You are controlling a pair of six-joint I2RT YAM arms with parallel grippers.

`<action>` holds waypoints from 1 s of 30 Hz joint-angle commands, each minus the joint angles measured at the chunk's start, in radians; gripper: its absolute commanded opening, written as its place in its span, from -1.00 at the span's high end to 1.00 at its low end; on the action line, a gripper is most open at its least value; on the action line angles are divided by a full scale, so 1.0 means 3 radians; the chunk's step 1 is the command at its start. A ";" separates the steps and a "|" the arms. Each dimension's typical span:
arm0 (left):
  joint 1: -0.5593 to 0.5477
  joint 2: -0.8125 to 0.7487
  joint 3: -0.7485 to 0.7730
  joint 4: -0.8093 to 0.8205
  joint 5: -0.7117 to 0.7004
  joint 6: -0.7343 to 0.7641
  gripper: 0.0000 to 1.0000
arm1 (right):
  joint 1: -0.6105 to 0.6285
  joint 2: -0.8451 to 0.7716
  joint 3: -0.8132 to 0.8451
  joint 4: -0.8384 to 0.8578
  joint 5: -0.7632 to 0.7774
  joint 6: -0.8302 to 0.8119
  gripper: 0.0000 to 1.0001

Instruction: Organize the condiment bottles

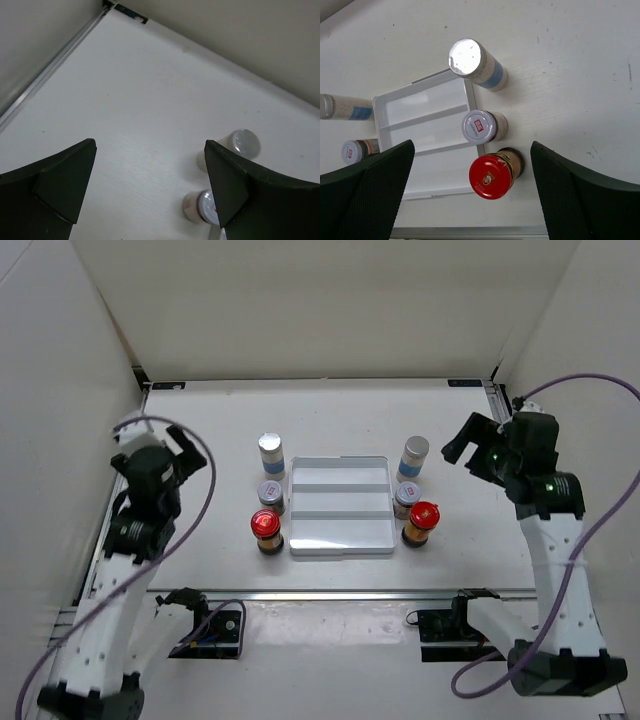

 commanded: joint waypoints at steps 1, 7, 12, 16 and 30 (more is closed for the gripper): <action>-0.0006 -0.0743 -0.0166 -0.0188 0.0437 -0.0307 -1.00 | 0.0054 -0.0189 -0.0174 -0.0108 0.0252 -0.0010 -1.00; -0.0006 -0.1219 -0.0274 -0.0310 0.0892 -0.0252 -1.00 | 0.0086 -0.0394 -0.0445 -0.0073 -0.0394 -0.0075 -1.00; -0.0102 -0.1261 -0.0310 -0.0346 0.0911 0.0108 -1.00 | 0.0116 -0.0466 -0.0726 0.0035 -0.0703 -0.0004 -1.00; -0.0133 -0.1377 -0.0632 -0.0484 0.0343 -0.0035 -1.00 | 0.0249 -0.0211 -0.0859 0.0014 -0.0642 0.0047 -1.00; -0.0194 -0.1158 -0.0591 -0.0581 0.0040 -0.0091 -1.00 | 0.1435 0.0408 -0.1084 -0.0400 0.1174 0.0619 -0.89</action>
